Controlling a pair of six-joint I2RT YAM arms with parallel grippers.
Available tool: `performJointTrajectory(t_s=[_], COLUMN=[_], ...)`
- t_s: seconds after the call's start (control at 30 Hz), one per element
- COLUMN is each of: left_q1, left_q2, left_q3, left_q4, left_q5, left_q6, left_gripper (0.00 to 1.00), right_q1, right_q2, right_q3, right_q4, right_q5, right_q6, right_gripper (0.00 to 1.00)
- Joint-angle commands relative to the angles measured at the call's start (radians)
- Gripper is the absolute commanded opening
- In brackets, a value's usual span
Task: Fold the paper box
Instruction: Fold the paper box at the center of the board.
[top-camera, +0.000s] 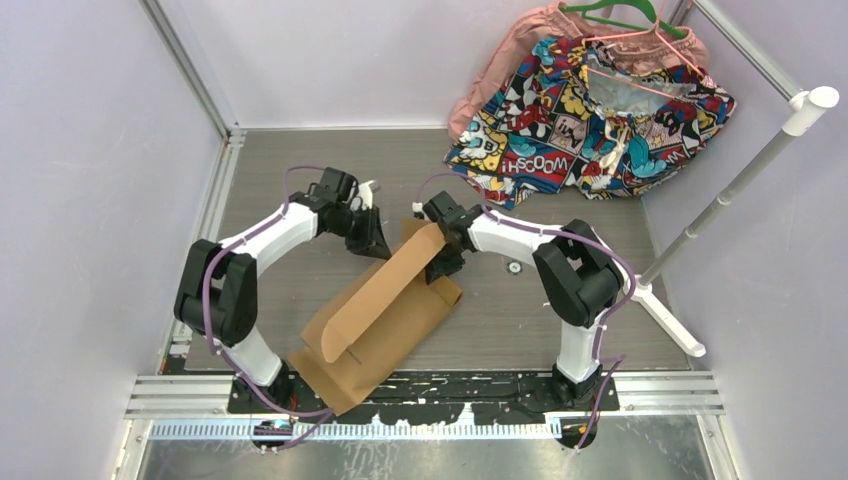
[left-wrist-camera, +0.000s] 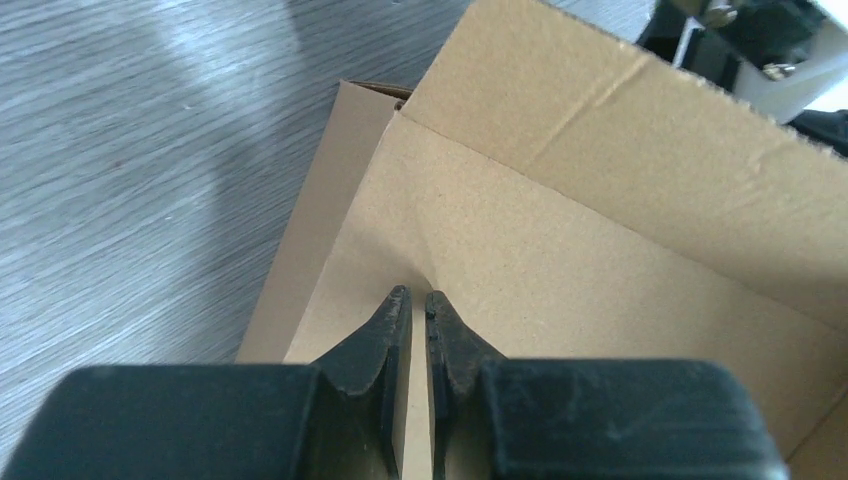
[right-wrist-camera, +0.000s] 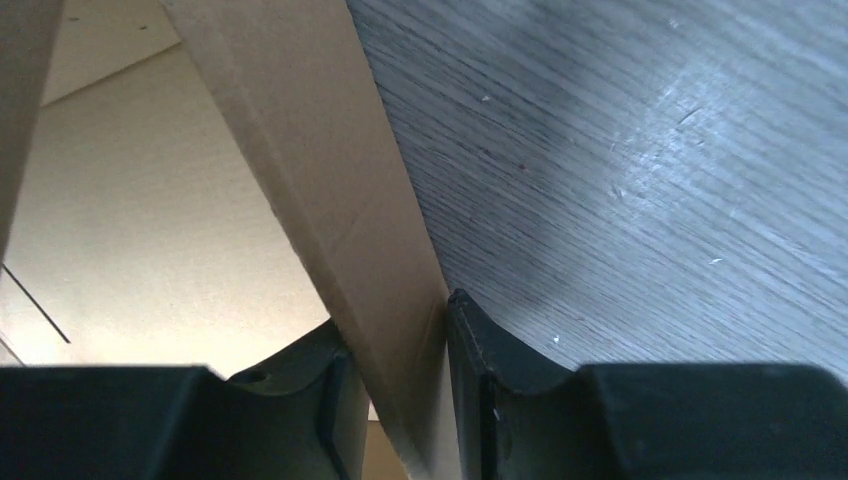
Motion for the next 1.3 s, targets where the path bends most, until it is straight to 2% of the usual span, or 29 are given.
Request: performJointTrajectory(t_s=[0.0, 0.2, 0.53, 0.7, 0.8, 1.07, 1.27], left_q1=[-0.021, -0.022, -0.059, -0.076, -0.079, -0.087, -0.107], left_q2=[0.032, 0.030, 0.043, 0.034, 0.023, -0.008, -0.001], left_q3=[-0.037, -0.049, -0.050, -0.055, -0.061, -0.110, -0.154], left_q4=[0.115, 0.160, 0.215, 0.220, 0.224, 0.289, 0.397], left_q5=[0.154, 0.204, 0.259, 0.260, 0.274, 0.335, 0.355], left_q6=[-0.060, -0.091, -0.148, -0.168, -0.188, -0.263, -0.352], left_gripper=[0.12, 0.12, 0.12, 0.13, 0.13, 0.13, 0.13], right_q1=[0.035, 0.040, 0.052, 0.055, 0.055, 0.056, 0.056], right_q2=[0.038, 0.038, 0.031, 0.018, 0.015, -0.017, -0.030], right_q3=[-0.017, -0.007, 0.013, 0.007, 0.005, -0.013, -0.007], right_q4=[-0.023, -0.029, -0.050, -0.042, -0.038, -0.012, -0.007], right_q5=[0.017, 0.028, 0.101, 0.159, 0.180, 0.284, 0.305], right_q6=[-0.002, -0.002, 0.002, 0.018, 0.027, 0.044, 0.049], right_gripper=[0.36, 0.42, 0.43, 0.41, 0.35, 0.37, 0.46])
